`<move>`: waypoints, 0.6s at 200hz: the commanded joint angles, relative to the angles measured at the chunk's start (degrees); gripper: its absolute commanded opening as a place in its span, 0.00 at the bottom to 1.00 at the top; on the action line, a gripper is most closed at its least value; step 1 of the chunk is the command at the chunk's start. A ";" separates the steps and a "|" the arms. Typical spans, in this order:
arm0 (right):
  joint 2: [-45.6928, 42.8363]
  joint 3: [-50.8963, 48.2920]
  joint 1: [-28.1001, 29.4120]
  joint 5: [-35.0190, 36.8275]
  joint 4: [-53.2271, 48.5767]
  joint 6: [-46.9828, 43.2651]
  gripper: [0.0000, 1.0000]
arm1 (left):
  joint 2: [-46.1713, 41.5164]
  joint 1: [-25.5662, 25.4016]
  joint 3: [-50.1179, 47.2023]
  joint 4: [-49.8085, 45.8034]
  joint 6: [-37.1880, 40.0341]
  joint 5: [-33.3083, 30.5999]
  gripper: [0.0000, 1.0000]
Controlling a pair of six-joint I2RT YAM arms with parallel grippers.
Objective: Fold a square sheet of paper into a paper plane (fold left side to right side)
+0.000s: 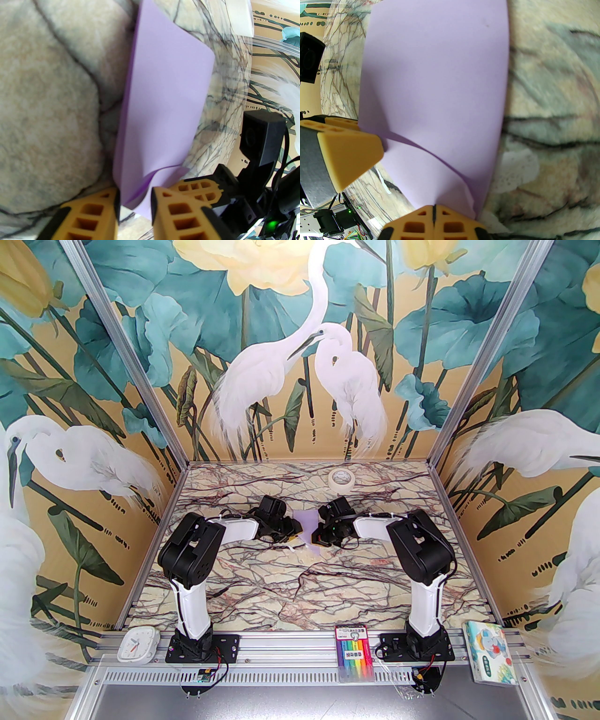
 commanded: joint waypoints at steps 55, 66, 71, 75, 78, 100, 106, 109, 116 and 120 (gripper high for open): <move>1.63 -1.63 0.56 1.19 -0.33 1.12 0.00 | -4.70 -0.31 0.35 -5.74 3.70 -8.26 0.31; 1.70 -1.71 0.73 1.07 -0.16 1.13 0.00 | -4.26 -0.36 0.71 -5.42 3.78 -7.82 0.31; 1.78 -1.76 0.65 1.05 -0.15 1.13 0.00 | -4.04 -0.31 0.78 -5.16 3.63 -7.69 0.31; 1.80 -1.81 0.66 1.09 -0.22 1.10 0.00 | -3.86 -0.31 0.92 -5.04 3.61 -7.61 0.31; 1.80 -1.85 0.69 1.10 -0.08 1.12 0.00 | -3.73 -0.32 0.96 -5.02 3.61 -7.46 0.31; 1.79 -1.93 0.74 1.10 -0.07 1.13 0.00 | -2.34 -0.31 1.83 -4.73 3.34 -6.46 0.31; 1.76 -1.94 0.75 1.07 -0.07 1.17 0.00 | -1.92 -0.31 2.08 -4.96 3.30 -6.44 0.31; 1.73 -1.94 0.74 1.02 -0.08 1.19 0.00 | -1.76 -0.31 2.11 -5.09 3.26 -6.52 0.31; 1.78 -1.93 0.74 1.07 -0.07 1.23 0.00 | -1.44 -0.31 2.14 -5.02 3.26 -6.53 0.31; 1.76 -1.86 0.76 1.09 -0.07 1.24 0.00 | -1.30 -0.31 2.16 -4.89 3.19 -6.46 0.31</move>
